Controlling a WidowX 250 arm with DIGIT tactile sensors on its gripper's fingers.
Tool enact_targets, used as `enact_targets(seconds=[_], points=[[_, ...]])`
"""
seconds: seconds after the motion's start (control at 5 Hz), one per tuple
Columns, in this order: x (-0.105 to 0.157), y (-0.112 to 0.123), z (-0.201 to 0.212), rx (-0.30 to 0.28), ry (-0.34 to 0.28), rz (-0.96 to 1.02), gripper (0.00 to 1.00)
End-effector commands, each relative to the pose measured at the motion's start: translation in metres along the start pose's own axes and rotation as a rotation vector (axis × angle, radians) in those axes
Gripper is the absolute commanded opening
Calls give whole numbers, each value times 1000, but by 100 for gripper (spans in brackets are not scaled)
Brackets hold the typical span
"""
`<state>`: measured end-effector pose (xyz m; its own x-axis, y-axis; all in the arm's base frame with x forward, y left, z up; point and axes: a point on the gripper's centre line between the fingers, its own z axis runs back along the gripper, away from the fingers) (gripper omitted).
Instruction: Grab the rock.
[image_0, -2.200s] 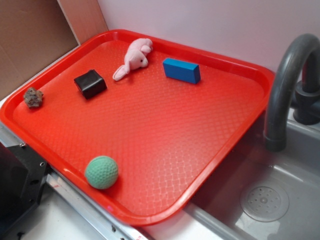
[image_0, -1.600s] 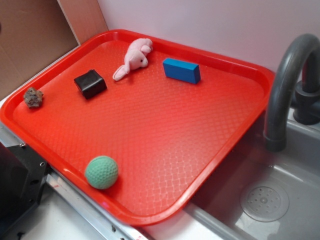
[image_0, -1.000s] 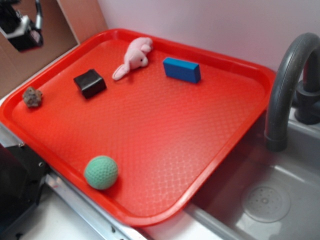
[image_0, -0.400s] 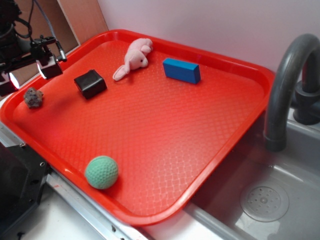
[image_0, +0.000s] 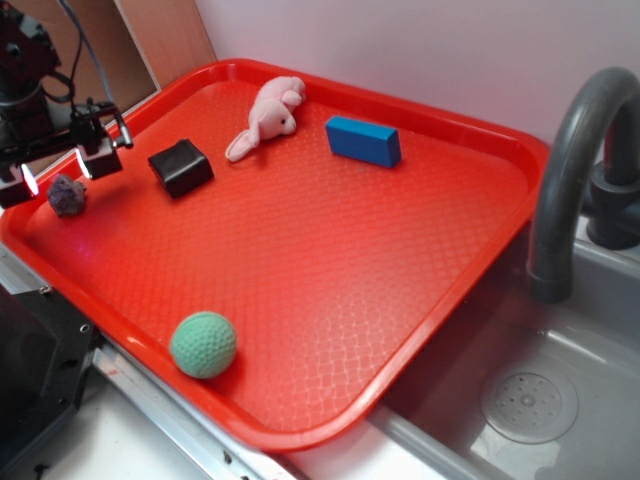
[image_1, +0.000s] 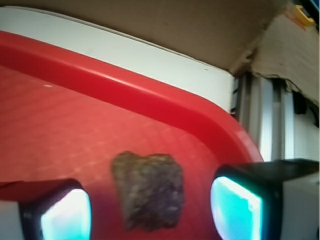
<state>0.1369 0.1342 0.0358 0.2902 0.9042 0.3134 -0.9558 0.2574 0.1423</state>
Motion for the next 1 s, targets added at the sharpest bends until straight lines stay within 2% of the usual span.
enact_targets(seconds=[0.0, 0.2, 0.4, 0.8], points=[[0, 7, -17, 35, -40, 12, 100], [-2, 5, -22, 41, -53, 4, 100], [-9, 13, -12, -25, -43, 24, 0], [-15, 14, 0, -31, -68, 66, 0]])
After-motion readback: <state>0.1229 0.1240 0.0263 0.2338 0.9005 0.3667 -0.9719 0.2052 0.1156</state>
